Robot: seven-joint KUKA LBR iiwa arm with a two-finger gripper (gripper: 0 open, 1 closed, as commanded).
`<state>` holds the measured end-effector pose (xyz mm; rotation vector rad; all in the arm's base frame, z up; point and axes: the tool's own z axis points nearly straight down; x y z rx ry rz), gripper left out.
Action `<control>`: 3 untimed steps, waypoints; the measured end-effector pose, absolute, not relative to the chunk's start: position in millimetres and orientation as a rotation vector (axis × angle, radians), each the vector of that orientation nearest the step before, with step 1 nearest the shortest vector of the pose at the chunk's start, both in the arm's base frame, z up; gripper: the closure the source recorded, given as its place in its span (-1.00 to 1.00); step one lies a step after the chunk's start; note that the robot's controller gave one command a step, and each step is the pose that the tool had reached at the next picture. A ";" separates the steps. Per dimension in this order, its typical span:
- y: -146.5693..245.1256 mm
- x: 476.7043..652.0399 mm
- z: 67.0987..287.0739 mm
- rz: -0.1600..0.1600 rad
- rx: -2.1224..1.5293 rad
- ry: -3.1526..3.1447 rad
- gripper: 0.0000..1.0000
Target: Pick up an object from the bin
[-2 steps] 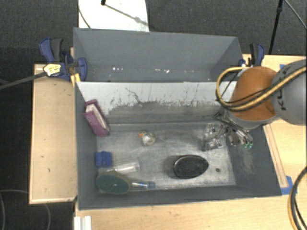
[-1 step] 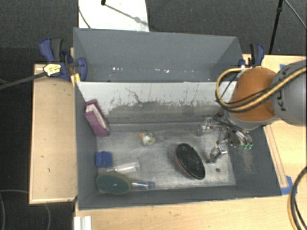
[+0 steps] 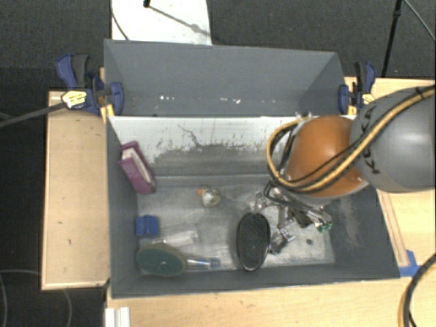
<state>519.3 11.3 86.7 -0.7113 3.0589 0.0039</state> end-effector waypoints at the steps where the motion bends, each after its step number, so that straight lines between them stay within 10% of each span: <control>1: 22.7 528.3 72.2 0.000 -0.444 3.106 -1.00; 3: 88.4 520.9 72.7 -0.001 -0.496 3.090 -1.00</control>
Offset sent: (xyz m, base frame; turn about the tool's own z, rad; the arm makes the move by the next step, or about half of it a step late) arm 0.0073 0.0115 -0.0167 0.1729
